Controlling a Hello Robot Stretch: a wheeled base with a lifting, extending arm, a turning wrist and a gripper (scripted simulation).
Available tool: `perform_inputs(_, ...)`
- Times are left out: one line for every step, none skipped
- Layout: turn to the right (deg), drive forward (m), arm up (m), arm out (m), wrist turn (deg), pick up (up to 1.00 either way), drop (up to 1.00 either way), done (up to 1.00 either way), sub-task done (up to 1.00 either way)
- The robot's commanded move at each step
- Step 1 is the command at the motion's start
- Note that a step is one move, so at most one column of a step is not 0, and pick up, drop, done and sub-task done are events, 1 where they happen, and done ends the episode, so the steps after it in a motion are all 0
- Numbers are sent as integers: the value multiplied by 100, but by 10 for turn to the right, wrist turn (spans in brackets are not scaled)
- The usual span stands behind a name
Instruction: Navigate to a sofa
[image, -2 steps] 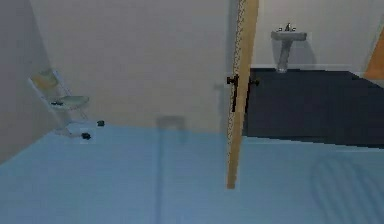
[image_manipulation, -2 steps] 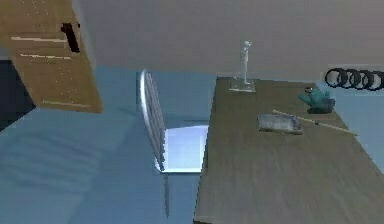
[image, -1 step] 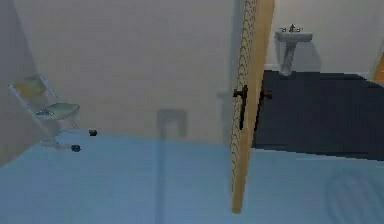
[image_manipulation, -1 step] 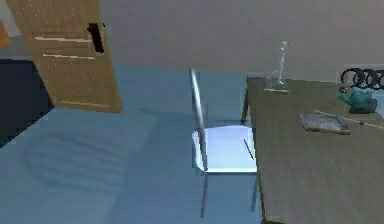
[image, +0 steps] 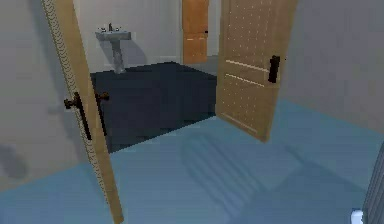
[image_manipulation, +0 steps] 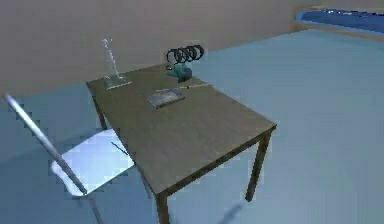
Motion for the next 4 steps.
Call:
perform_inputs(0, 100, 0, 0, 0, 0, 0, 0, 0)
perform_inputs(30, 0, 0, 0, 0, 0, 0, 0, 0)
perform_inputs(0, 30, 0, 0, 0, 0, 0, 0, 0)
perform_inputs(-150, 0, 0, 0, 0, 0, 0, 0, 0)
